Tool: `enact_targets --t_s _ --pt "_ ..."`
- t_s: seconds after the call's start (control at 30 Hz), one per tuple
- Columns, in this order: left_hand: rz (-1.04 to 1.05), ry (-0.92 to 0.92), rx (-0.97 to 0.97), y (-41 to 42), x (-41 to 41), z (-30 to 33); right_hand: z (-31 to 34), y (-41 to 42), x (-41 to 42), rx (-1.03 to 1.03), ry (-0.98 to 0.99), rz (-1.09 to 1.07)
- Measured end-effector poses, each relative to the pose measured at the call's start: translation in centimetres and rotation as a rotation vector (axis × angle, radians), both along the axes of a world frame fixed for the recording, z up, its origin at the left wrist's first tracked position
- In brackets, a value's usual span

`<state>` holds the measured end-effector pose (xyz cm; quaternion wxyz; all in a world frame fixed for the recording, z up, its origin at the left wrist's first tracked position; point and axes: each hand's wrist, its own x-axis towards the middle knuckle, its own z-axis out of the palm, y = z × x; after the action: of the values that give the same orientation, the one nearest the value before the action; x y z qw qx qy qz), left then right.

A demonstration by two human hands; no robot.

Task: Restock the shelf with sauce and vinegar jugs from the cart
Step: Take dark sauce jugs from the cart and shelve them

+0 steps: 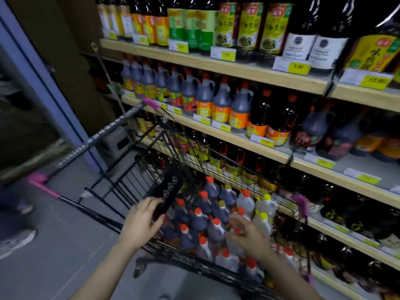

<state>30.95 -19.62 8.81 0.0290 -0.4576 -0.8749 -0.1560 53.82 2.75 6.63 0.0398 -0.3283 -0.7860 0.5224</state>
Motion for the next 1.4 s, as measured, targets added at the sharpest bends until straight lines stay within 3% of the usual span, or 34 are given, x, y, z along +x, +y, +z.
enact_targets --t_s 0.23,0.4,0.57,1.1,1.27,1.4 --pt "0.028 0.306 -0.023 -0.1 -12.9 2.2 -0.6 -4.5 -10.7 -0.01 0.021 -0.06" --pt "0.153 0.209 -0.031 2.6 -17.7 3.5 -0.7 -6.5 -16.6 -0.029 0.013 -0.064" --pt "0.209 0.21 -0.132 4.8 -17.4 1.2 -2.5 -6.0 -20.3 0.031 -0.012 -0.088" --pt "0.302 0.452 0.017 6.3 -18.3 -3.4 -16.2 -3.5 -27.8 0.121 -0.291 -0.11" --pt "0.292 0.466 0.022 6.2 -18.3 -3.5 -16.6 -3.0 -27.4 0.342 -0.423 0.064" --pt "0.282 0.429 0.013 6.1 -18.3 -3.4 -14.5 -2.7 -26.3 0.389 -0.305 0.039"
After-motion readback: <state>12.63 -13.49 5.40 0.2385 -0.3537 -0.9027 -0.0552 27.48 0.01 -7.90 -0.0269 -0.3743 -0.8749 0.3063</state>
